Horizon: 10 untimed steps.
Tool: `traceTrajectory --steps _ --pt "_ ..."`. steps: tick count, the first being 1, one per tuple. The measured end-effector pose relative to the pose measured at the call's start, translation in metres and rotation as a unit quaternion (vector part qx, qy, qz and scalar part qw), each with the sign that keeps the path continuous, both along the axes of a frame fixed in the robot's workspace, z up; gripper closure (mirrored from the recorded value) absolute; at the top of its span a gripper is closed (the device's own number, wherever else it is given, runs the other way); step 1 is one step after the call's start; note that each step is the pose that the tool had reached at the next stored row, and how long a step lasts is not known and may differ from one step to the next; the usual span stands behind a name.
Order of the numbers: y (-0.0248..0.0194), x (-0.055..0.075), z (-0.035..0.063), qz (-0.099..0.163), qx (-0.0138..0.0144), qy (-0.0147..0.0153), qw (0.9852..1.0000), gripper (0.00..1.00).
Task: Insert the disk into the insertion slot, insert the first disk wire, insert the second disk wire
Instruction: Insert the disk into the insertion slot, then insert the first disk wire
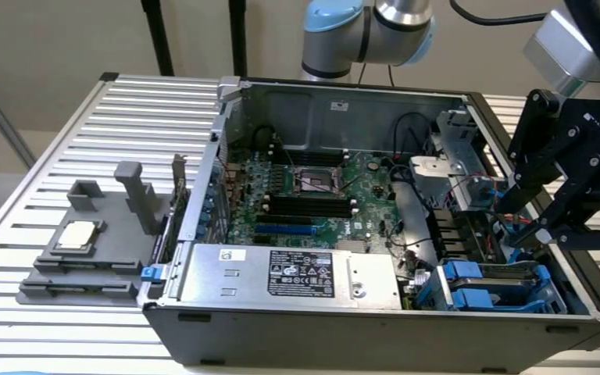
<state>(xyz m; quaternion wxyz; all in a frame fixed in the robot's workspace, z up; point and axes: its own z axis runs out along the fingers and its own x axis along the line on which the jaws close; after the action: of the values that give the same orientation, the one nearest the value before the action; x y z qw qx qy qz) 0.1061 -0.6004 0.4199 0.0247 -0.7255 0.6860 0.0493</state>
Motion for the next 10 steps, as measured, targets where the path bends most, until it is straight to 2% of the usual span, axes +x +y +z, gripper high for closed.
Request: traceTrajectory --steps 10 --pt "0.0 0.0 0.0 0.0 0.0 0.0 1.0 0.59"
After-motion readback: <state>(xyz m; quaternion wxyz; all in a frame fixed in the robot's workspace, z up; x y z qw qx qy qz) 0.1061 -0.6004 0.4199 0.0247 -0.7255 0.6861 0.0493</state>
